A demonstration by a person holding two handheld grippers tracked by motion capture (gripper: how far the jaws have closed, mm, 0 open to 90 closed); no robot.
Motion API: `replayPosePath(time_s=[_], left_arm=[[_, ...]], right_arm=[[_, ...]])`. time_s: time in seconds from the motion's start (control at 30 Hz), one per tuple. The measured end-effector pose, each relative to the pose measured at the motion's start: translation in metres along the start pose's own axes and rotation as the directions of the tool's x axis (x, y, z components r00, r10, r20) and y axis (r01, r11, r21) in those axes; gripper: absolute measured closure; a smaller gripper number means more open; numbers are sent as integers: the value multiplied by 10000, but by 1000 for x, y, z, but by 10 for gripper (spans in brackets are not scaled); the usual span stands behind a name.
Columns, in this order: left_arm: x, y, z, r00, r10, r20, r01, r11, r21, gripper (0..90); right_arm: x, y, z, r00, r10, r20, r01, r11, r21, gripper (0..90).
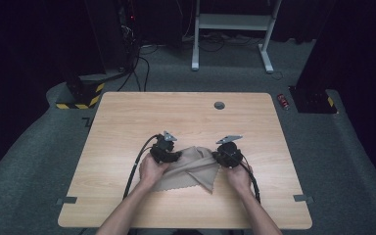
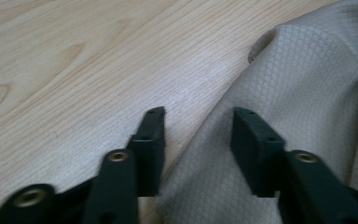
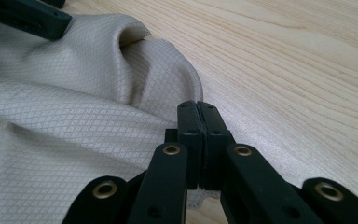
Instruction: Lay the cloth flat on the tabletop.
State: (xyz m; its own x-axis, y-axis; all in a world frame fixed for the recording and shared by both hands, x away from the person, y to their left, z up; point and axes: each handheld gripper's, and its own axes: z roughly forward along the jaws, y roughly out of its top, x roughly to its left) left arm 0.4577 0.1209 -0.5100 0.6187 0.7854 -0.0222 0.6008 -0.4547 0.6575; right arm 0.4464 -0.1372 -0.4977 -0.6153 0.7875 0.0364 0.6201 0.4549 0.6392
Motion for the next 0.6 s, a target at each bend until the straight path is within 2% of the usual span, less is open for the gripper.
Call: replayPosePath(time_s=[0.03, 0.1, 0.17, 0.23, 0.27, 0.3, 0.37, 0.43, 0.5, 0.6], left_arm=[[0, 0, 0, 10000, 27, 68, -27, 10000, 6, 695], [-2, 1, -1, 9994, 330, -95, -330, 9995, 12, 834], [-1, 1, -2, 9996, 266, 12, -266, 9996, -93, 884], [3, 1, -10, 10000, 86, -13, -86, 9991, -408, 888], [7, 2, -23, 9999, -111, 42, 115, 9956, -926, 888], [7, 2, -23, 9999, -111, 42, 115, 9956, -926, 888], [7, 2, -41, 9996, -61, 262, 100, 9882, -1530, 887], [3, -2, -55, 9987, 141, 498, -44, 9820, -1889, 882], [-4, -11, -68, 9962, 508, 702, -360, 9796, -1979, 882], [-18, -33, -74, 9903, 1176, 735, -1050, 9820, -1570, 878]], right_arm=[[0, 0, 1, 10000, 36, 24, -36, 10000, -29, 889], [-1, 1, 0, 9999, 107, 45, -107, 9999, -40, 889], [-1, 4, -2, 10000, 3, 72, -2, 9999, -171, 889], [0, 8, -8, 9999, -54, 110, 58, 9993, -383, 889], [2, 11, -14, 9997, -183, 171, 193, 9979, -624, 888], [2, 11, -14, 9997, -183, 171, 193, 9979, -624, 888], [5, 12, -22, 9995, -302, 135, 315, 9937, -1074, 888], [14, 8, -31, 9973, -724, -104, 698, 9850, -1576, 887], [19, 4, -33, 9956, -899, -272, 841, 9823, -1675, 887], [37, -12, -37, 9848, -1601, -671, 1470, 9747, -1686, 887]])
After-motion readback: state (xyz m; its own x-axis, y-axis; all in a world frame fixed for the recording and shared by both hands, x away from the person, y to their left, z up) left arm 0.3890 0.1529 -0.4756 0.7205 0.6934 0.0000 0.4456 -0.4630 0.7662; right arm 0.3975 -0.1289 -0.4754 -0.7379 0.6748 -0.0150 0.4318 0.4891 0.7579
